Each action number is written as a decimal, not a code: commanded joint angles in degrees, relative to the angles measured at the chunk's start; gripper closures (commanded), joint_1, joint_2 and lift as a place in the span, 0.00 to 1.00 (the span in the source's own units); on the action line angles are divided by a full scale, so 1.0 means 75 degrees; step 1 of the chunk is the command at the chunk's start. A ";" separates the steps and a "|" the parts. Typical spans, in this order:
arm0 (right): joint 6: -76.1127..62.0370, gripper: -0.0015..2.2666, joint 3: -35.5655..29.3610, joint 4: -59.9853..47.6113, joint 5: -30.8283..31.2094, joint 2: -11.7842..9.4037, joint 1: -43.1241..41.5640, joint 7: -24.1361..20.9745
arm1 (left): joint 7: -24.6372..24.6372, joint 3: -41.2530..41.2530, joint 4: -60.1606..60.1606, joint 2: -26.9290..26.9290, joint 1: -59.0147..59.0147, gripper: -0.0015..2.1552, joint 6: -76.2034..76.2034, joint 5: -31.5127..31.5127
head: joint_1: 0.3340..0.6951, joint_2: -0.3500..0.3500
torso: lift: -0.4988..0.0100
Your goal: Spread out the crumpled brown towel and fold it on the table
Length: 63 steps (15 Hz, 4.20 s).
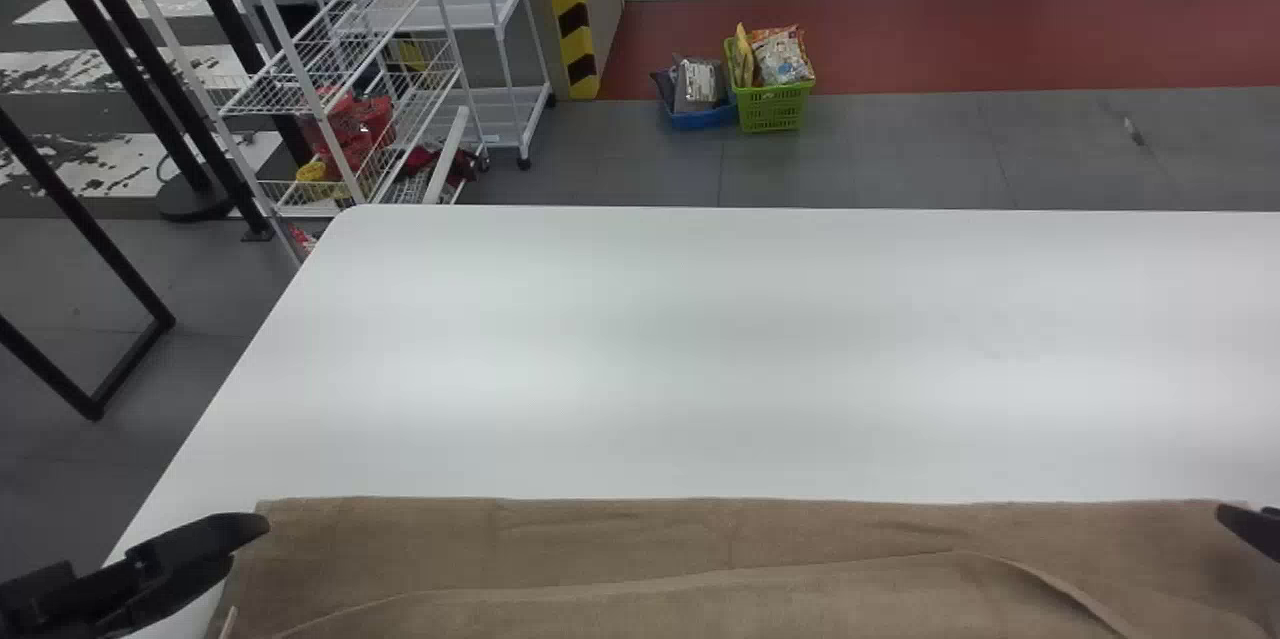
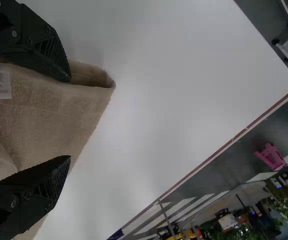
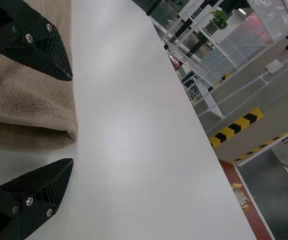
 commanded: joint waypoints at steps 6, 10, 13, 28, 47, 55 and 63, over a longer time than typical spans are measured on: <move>0.0422 0.13 0.0003 -0.0037 -0.0161 0.0000 -0.0014 0.0117 | 0.0037 -0.0323 0.0022 -0.0003 -0.0017 0.37 -0.0317 -0.0425 | 1.00 0.78 | 0.73; 0.0633 0.13 -0.0091 -0.0049 -0.0243 0.0000 -0.0014 0.0258 | -0.0080 -0.0335 -0.0002 0.0044 0.0018 0.45 -0.0247 -0.0624 | 1.00 0.77 | 0.73; 0.1359 0.13 -0.0091 -0.0564 -0.0325 0.0012 0.0080 0.0363 | -0.0162 -0.0241 -0.0025 0.0091 0.0076 0.45 -0.0177 -0.0729 | 1.00 0.78 | 0.73; 0.3047 0.18 -0.0044 -0.1455 0.0074 0.0035 0.0115 0.0258 | -0.0197 -0.0312 -0.0013 0.0102 0.0182 0.44 -0.0224 -0.0753 | 1.00 0.80 | 0.73; 0.3352 0.21 -0.0384 -0.1033 0.0320 -0.0023 0.0033 0.0082 | -0.0502 -0.0007 -0.0013 0.0114 0.0311 0.44 -0.0317 -0.0706 | 1.00 0.81 | 0.73; 0.3703 0.81 -0.0266 -0.0974 0.0320 -0.0105 -0.0155 0.0094 | -0.0795 0.0017 -0.0013 0.0290 0.0276 0.68 -0.0130 -0.0753 | 1.00 0.82 | 0.73; 0.4219 0.84 -0.1063 -0.0599 -0.0559 -0.0621 -0.0377 0.0223 | -0.0947 0.0040 0.0022 0.0395 -0.0146 0.70 0.0207 -0.0741 | 1.00 0.75 | 0.73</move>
